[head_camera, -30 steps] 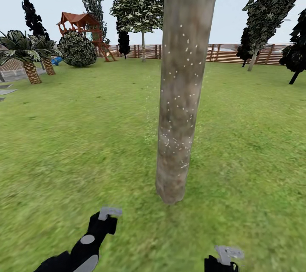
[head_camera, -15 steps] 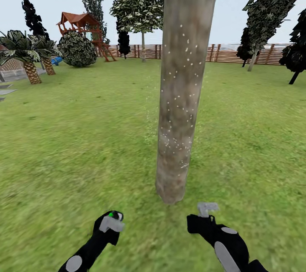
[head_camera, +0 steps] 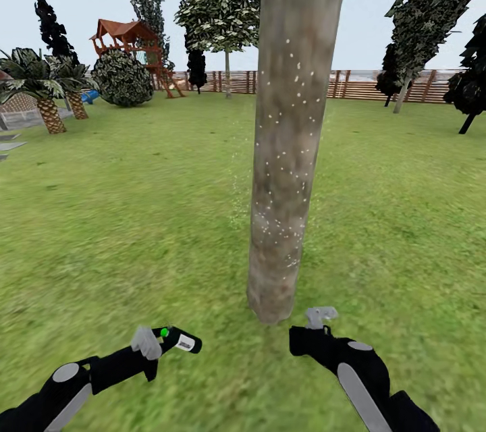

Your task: In the garden, pick up the pesticide atomizer on the floor and spray pesticide onto both trees until each tree trunk is fully covered.

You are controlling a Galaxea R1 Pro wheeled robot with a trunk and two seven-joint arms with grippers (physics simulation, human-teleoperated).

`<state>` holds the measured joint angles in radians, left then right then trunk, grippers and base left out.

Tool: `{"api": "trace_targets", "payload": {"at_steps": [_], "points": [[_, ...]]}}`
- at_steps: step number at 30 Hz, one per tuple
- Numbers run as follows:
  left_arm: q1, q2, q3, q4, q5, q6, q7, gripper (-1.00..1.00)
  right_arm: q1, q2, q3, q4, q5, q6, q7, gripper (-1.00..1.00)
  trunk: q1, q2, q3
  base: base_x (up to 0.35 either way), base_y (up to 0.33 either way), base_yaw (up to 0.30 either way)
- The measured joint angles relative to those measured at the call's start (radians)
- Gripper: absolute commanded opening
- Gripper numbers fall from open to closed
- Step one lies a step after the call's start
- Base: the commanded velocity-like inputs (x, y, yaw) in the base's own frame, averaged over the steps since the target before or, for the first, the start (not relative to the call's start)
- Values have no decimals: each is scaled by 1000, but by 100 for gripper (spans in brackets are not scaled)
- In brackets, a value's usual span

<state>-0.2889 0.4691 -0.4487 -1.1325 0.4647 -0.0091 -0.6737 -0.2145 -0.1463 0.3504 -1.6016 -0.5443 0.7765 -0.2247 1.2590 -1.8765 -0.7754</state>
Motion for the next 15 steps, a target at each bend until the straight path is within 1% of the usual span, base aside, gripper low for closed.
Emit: {"api": "trace_targets", "payload": {"at_steps": [2,4,6,8,9,12,15], "points": [[0,-1,2,2,-3,7,-30,-100,-14,19,2,0,-26,18,8,-100,0,0,0,0,0,0],[0,-3,2,10,-4,11,-44,-100,-44,43,3,0,-57,71,12,-100,0,0,0,0,0,0],[0,-5,1,18,-4,12,-50,-100,-79,69,3,0,-72,126,13,-100,0,0,0,0,0,0],[-1,-9,1,22,-2,12,-48,-100,-118,92,4,-1,-80,159,14,-100,0,0,0,0,0,0],[-1,-9,1,22,-1,12,-47,-100,-127,95,4,-1,-82,166,15,-100,0,0,0,0,0,0],[-1,-11,1,22,1,11,-44,-100,-198,108,3,-1,-128,260,67,-100,0,0,0,0,0,0],[-1,-13,2,22,1,10,-43,-100,-239,111,3,-1,-172,269,99,-100,0,0,0,0,0,0]]}}
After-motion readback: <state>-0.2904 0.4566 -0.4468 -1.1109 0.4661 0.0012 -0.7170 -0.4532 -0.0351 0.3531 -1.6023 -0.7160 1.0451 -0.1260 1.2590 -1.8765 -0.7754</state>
